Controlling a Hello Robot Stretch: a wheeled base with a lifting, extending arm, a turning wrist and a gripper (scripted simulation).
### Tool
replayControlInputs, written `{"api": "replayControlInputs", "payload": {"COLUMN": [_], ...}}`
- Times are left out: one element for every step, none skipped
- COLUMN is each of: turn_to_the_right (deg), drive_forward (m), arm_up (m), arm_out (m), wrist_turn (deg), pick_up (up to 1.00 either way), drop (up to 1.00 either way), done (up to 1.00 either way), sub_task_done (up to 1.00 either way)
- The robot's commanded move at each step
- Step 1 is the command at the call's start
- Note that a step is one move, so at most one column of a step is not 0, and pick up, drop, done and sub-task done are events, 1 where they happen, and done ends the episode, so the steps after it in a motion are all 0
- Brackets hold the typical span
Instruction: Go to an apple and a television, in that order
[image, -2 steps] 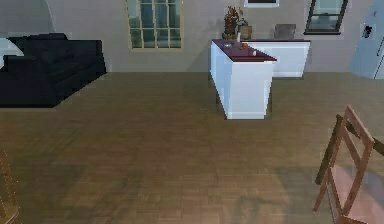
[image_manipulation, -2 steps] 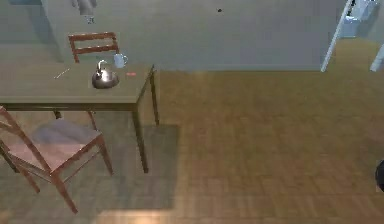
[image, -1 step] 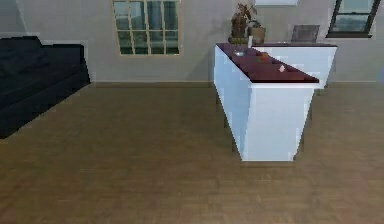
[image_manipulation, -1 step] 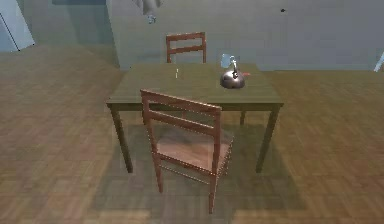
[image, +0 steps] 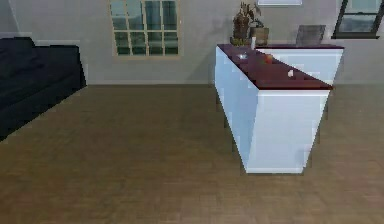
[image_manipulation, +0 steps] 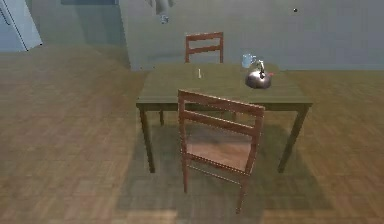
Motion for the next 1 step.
{"api": "replayControlInputs", "payload": {"turn_to_the_right": [42.0], "drive_forward": [0.0], "arm_up": [0.0], "arm_out": [0.0], "wrist_turn": [0.0], "pick_up": [0.0], "drop": [0.0], "done": [0.0], "sub_task_done": [0.0]}}
